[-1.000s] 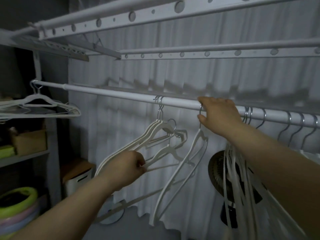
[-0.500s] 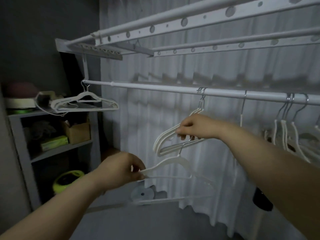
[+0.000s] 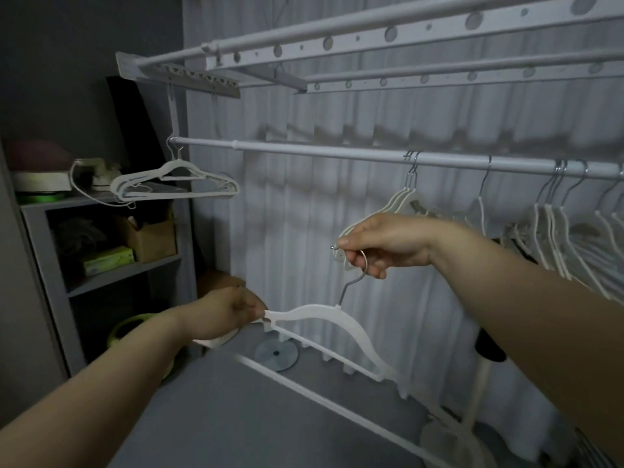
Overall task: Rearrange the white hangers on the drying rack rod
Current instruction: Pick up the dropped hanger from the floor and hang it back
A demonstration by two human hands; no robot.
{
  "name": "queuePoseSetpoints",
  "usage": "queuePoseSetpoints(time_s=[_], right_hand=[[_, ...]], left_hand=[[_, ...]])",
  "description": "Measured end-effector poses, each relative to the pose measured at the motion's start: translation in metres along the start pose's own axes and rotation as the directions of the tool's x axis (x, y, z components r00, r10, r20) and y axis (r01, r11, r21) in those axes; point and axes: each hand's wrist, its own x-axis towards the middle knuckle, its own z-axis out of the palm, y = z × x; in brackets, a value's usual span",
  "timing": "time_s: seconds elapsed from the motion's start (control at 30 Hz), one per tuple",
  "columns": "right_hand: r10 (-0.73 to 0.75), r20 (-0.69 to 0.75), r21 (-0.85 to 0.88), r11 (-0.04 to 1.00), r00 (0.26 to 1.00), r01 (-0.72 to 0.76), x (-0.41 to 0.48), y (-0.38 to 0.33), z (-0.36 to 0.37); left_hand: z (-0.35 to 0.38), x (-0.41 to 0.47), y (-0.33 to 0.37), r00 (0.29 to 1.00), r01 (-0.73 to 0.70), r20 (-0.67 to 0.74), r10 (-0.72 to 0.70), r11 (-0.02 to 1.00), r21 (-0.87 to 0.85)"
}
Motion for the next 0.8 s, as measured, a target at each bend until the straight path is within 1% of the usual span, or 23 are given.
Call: queuePoseSetpoints(time_s=[0.1, 0.17, 0.2, 0.23, 0.27, 0.37, 0.43, 0.5, 0.57, 0.7, 0.8], right_hand=[[0.042, -0.028, 0.102, 0.994, 0.999, -0.039, -0.004, -0.004, 0.007], [0.082, -0.085, 0.167, 0.984, 0.993, -0.067, -0.005, -0.004, 0.011], [0.098, -0.116, 0.202, 0.977, 0.988, -0.073, -0.005, -0.004, 0.013], [0.11, -0.146, 0.24, 0.968, 0.983, -0.072, -0.005, -0.003, 0.014], [0.118, -0.171, 0.275, 0.959, 0.978, -0.068, -0.005, -0.003, 0.016], [0.135, -0.232, 0.348, 0.936, 0.963, -0.048, -0.004, 0.001, 0.021], [0.145, -0.274, 0.382, 0.924, 0.951, -0.031, -0.004, 0.003, 0.024], [0.156, -0.321, 0.417, 0.909, 0.934, -0.008, -0.004, 0.004, 0.026], [0.159, -0.365, 0.451, 0.892, 0.917, 0.025, -0.004, 0.005, 0.027], [0.167, -0.439, 0.519, 0.849, 0.883, 0.097, -0.004, 0.008, 0.028], [0.178, -0.472, 0.542, 0.831, 0.864, 0.125, -0.006, 0.012, 0.025]], left_hand=[[0.011, 0.005, 0.002, 0.976, 0.042, -0.21, -0.06, 0.995, -0.088], [0.019, 0.006, 0.011, 0.948, 0.005, -0.314, -0.045, 0.992, -0.126], [0.023, 0.006, 0.018, 0.942, -0.022, -0.334, -0.022, 0.992, -0.126], [0.027, 0.006, 0.025, 0.947, -0.054, -0.322, 0.005, 0.988, -0.142], [0.032, 0.005, 0.034, 0.96, -0.086, -0.277, 0.035, 0.981, -0.174], [0.043, 0.0, 0.06, 0.992, -0.114, -0.086, 0.094, 0.953, -0.281], [0.05, -0.001, 0.069, 0.995, -0.099, -0.034, 0.093, 0.964, -0.247], [0.057, 0.001, 0.075, 0.995, -0.094, -0.027, 0.091, 0.978, -0.188], [0.066, 0.002, 0.082, 0.996, -0.083, -0.036, 0.078, 0.981, -0.173], [0.079, 0.007, 0.094, 0.988, -0.069, -0.149, 0.05, 0.99, -0.126], [0.082, 0.01, 0.093, 0.979, -0.108, -0.19, 0.08, 0.983, -0.145]])
